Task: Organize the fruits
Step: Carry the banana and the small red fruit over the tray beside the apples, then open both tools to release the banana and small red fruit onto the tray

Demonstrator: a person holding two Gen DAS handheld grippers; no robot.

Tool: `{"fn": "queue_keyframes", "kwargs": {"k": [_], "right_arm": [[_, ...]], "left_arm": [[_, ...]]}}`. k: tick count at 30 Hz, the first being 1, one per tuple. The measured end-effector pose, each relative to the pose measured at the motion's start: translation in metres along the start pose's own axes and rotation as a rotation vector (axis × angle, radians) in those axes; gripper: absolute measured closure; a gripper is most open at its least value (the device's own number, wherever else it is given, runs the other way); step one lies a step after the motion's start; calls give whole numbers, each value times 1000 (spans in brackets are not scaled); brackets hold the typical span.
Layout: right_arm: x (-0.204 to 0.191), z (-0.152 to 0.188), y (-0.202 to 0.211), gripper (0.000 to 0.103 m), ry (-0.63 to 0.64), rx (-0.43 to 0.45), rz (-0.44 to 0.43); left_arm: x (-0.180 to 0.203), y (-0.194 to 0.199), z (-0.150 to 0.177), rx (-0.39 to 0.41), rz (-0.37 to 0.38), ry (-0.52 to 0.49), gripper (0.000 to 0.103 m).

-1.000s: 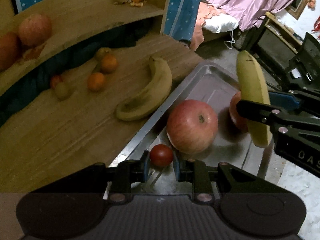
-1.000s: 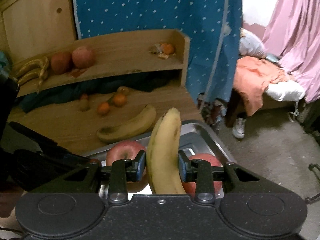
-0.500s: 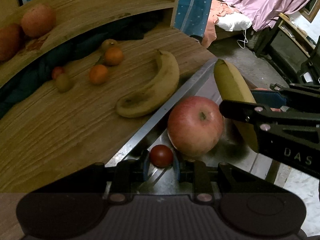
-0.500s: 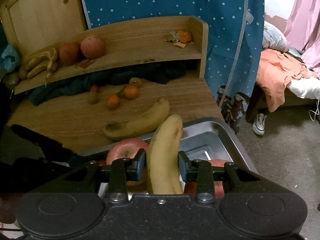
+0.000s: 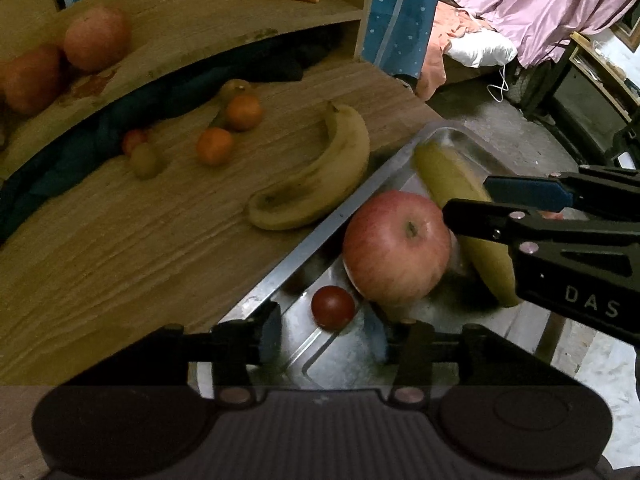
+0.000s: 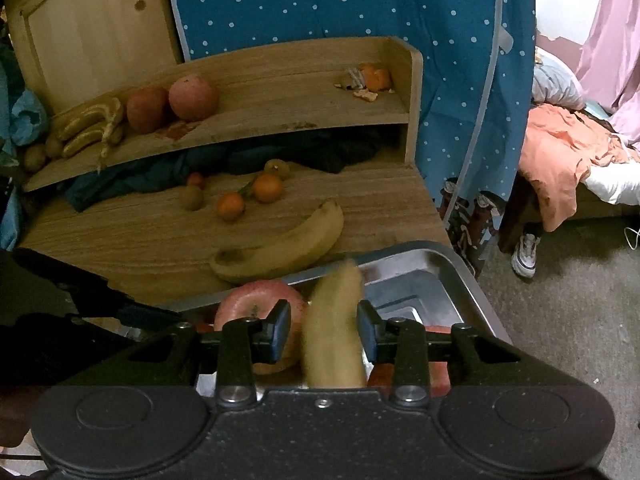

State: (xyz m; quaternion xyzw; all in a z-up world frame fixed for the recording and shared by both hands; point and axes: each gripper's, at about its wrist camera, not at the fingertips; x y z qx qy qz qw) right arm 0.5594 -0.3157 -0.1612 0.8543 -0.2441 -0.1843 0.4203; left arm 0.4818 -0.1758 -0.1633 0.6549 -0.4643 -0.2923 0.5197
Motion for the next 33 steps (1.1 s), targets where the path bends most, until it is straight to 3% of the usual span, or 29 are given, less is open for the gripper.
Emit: {"fn": "queue_keyframes", "kwargs": {"k": [3,6,8,14,20,33], "right_arm": [[-1,0,1,64,0,5,-1],[-1,-1,4,57,-4,15,5],[-2,-2,6,49,-6,23,12],[-5,-5,17,24,-22,60,40],[-15,-7,28,3,-43,100,75],[-56,-10,47,1,-82,155,151]], "left_arm": [[-1,5,0,13,-8,-3,44],[-4,10,1,28,-16,-3,36],[-6,14,1,39,-26,-1,26],[-17,28,1,79,-57,15,9],[-39,44,3,116,-102,48,2],[-105,76,17,172,-166,146,0]]}}
Point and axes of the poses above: each gripper's, at about its wrist camera, not at the fingertips, and y roughly against the way its jaws point, x to its right, z to its underside, and after that the axes turned 5 degrees about -x, right-handed
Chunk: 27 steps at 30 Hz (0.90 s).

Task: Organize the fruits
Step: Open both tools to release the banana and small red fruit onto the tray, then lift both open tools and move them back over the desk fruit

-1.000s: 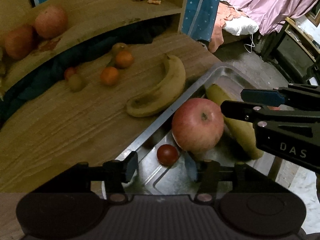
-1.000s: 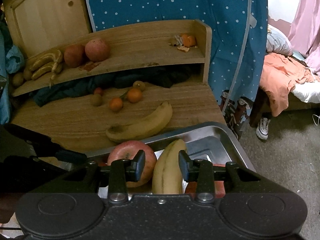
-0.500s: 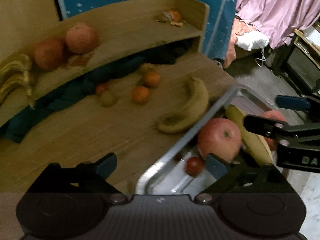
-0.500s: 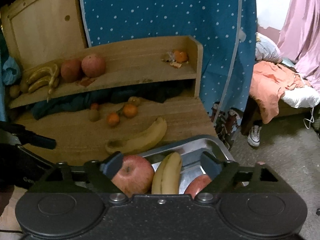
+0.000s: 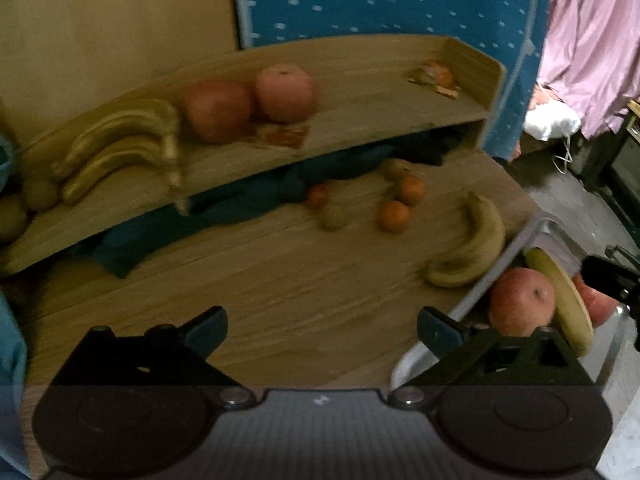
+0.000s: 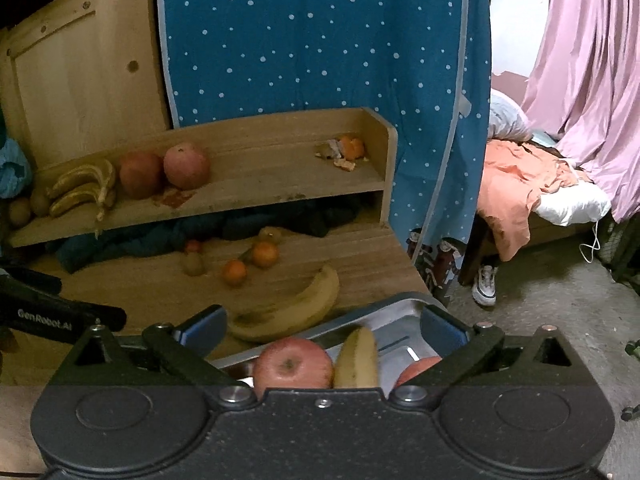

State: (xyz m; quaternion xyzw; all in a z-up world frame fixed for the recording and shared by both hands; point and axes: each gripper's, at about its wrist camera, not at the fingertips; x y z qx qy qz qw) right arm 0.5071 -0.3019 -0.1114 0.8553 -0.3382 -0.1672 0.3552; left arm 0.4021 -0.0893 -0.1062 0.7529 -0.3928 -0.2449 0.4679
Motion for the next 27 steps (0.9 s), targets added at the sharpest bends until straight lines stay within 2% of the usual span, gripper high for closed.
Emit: {"fn": "queue_keyframes", "kwargs": {"k": [11,19,27], "right_arm": [[-62,1,10,1,-4,13,30],[-109,3,17,1,4,1,74],[-128,2,19,1,17,-13,77]], "left_arm": [[-70,9,1,20,-33,45,0],[-116,6,3,25,-21,40,0],[-146,-5,0,1,-16,57,0]]}}
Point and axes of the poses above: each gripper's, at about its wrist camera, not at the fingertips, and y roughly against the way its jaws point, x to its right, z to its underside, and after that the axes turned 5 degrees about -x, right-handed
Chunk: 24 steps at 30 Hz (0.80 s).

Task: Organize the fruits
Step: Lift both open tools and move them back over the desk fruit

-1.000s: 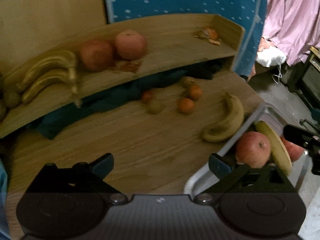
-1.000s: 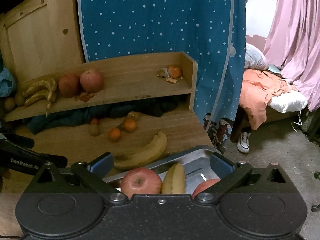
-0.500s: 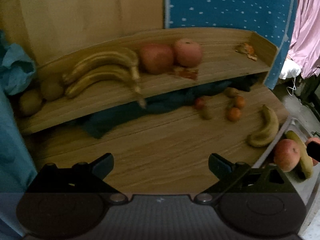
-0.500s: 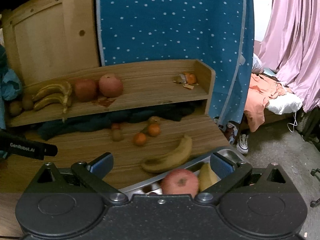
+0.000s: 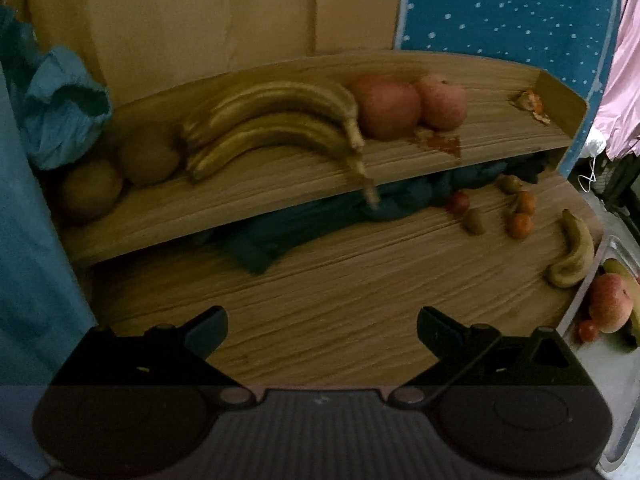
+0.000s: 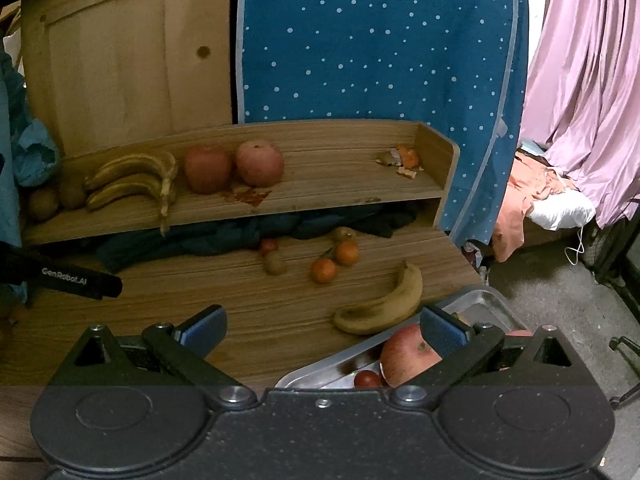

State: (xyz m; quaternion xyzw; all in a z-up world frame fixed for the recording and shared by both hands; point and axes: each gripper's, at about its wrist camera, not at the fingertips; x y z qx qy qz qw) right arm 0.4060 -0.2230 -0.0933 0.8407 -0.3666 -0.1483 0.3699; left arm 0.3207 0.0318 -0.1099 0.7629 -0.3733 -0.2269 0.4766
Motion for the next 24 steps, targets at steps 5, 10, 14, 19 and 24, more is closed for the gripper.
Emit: {"fn": "queue_keyframes", "kwargs": {"k": [5,10,14,19,24], "right_arm": [[4,-1,-11,1,-1,-34,-5],[14,-2,-27,1,21,-79,-21],[27,-6,-49,1,56,-113,-26],[44,-16,-83,1,131,-148,-44],[52,-27,-122,1,190,-181,-103]], "left_arm": [[-2,-8,-3,-21,-1,10,0],[10,-19,-8,-52,5,6,0],[29,-33,-16,-73,12,6,0],[58,-53,-31,-98,12,1,0],[89,-73,-50,-110,4,-16,0]]}}
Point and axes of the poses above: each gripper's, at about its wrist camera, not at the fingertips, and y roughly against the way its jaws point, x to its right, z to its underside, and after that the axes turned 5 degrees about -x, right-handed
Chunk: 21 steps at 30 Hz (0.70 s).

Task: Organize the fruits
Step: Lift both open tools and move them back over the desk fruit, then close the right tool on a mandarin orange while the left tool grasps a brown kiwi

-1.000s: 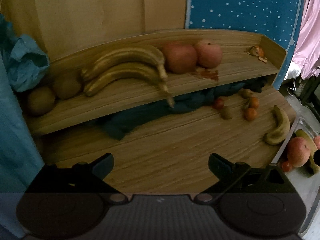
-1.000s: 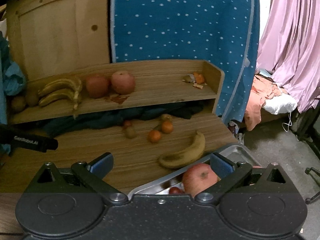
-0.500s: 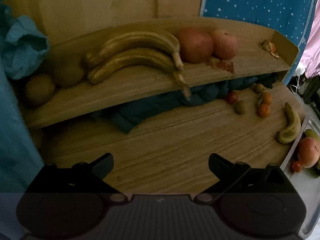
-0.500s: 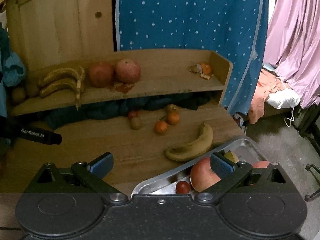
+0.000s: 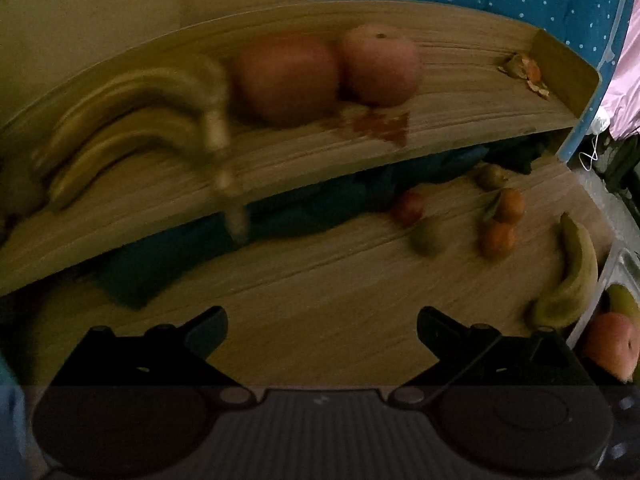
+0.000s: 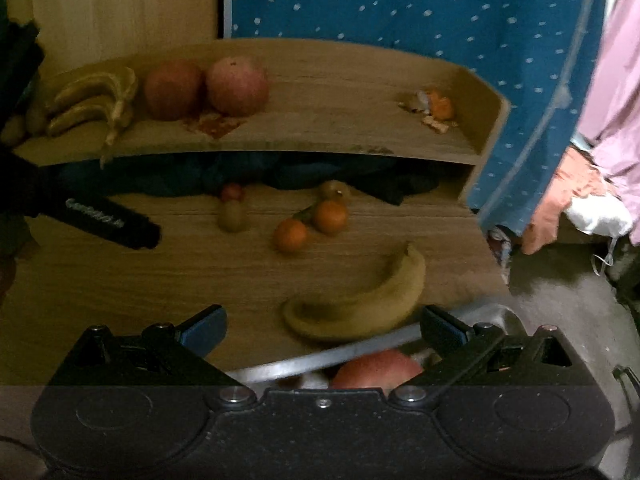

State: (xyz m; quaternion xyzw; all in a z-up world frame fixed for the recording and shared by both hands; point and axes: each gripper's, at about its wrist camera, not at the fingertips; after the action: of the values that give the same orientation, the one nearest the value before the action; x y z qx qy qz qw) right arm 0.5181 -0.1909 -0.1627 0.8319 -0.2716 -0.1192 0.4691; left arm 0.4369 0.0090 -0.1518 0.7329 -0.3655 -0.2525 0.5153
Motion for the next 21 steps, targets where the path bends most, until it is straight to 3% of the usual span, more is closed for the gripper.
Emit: {"fn": "queue_keyframes", "kwargs": {"k": [9,21], "right_arm": [[4,-26,-42,1,101,-18,-69],[6,-41,-67,3,118,-31,-130]], "left_arm": [[30,-27,-36,-10,-8,20,0],[39,-45,-50,-46,3,55,0]]}}
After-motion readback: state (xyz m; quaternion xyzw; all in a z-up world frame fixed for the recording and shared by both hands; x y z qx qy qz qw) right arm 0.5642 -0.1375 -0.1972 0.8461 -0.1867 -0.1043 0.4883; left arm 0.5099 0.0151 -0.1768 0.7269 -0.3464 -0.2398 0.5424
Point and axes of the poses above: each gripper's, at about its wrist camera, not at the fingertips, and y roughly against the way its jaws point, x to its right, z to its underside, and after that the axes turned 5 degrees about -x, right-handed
